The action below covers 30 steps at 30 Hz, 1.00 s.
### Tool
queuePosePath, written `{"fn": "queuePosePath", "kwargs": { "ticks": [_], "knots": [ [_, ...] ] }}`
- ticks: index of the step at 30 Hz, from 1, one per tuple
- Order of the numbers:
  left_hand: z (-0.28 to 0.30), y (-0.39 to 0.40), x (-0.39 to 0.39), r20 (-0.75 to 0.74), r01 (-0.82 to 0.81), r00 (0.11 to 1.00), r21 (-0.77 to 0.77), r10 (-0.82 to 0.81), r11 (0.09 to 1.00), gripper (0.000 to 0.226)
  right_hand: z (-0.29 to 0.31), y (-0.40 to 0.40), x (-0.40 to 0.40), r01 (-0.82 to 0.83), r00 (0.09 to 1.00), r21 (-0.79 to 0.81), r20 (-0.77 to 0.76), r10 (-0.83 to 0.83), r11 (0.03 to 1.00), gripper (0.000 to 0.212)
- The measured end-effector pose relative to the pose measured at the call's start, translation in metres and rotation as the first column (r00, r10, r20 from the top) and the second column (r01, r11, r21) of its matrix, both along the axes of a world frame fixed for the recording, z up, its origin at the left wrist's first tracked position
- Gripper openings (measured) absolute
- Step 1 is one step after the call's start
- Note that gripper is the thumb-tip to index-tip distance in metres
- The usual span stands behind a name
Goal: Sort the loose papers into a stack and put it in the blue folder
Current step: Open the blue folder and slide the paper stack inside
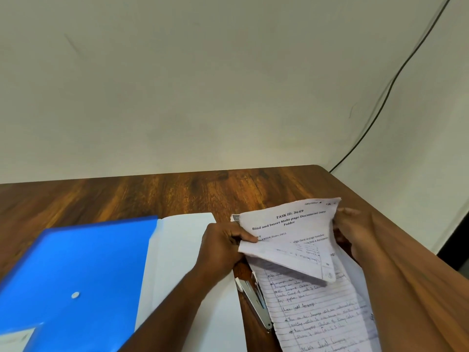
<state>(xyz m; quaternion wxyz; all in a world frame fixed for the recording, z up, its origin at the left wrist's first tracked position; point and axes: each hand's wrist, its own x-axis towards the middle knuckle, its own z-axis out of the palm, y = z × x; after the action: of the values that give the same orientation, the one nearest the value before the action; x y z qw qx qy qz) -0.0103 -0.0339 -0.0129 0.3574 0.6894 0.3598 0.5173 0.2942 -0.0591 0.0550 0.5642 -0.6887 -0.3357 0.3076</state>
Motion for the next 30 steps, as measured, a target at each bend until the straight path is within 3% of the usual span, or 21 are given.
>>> {"fn": "queuePosePath", "kwargs": {
  "ticks": [6, 17, 23, 25, 30],
  "knots": [
    [-0.001, -0.002, -0.001, -0.080, 0.001, 0.997, 0.141, 0.010, 0.990, 0.019, 0.002, -0.003, 0.013, -0.070, 0.992, -0.207, 0.085, 0.089, 0.976, 0.009],
    [0.002, -0.007, 0.000, -0.173, -0.013, 0.983, 0.246, 0.057, 0.969, 0.023, 0.006, -0.006, 0.007, -0.204, 0.977, -0.238, 0.016, 0.214, 0.949, 0.015],
    [0.006, -0.007, -0.001, -0.094, -0.047, 0.992, 0.363, 0.086, 0.931, 0.022, 0.016, -0.012, 0.003, -0.323, 0.918, 0.081, -0.213, 0.333, 0.943, 0.020],
    [0.007, -0.007, -0.001, -0.053, -0.069, 0.994, 0.354, 0.093, 0.933, 0.024, 0.019, -0.013, 0.000, -0.318, 0.907, 0.198, -0.222, 0.359, 0.927, 0.012],
    [0.008, -0.009, -0.001, -0.038, -0.089, 0.994, 0.294, 0.104, 0.952, 0.026, 0.025, -0.012, -0.013, -0.284, 0.905, 0.363, -0.204, 0.373, 0.887, 0.028]
  ]
}}
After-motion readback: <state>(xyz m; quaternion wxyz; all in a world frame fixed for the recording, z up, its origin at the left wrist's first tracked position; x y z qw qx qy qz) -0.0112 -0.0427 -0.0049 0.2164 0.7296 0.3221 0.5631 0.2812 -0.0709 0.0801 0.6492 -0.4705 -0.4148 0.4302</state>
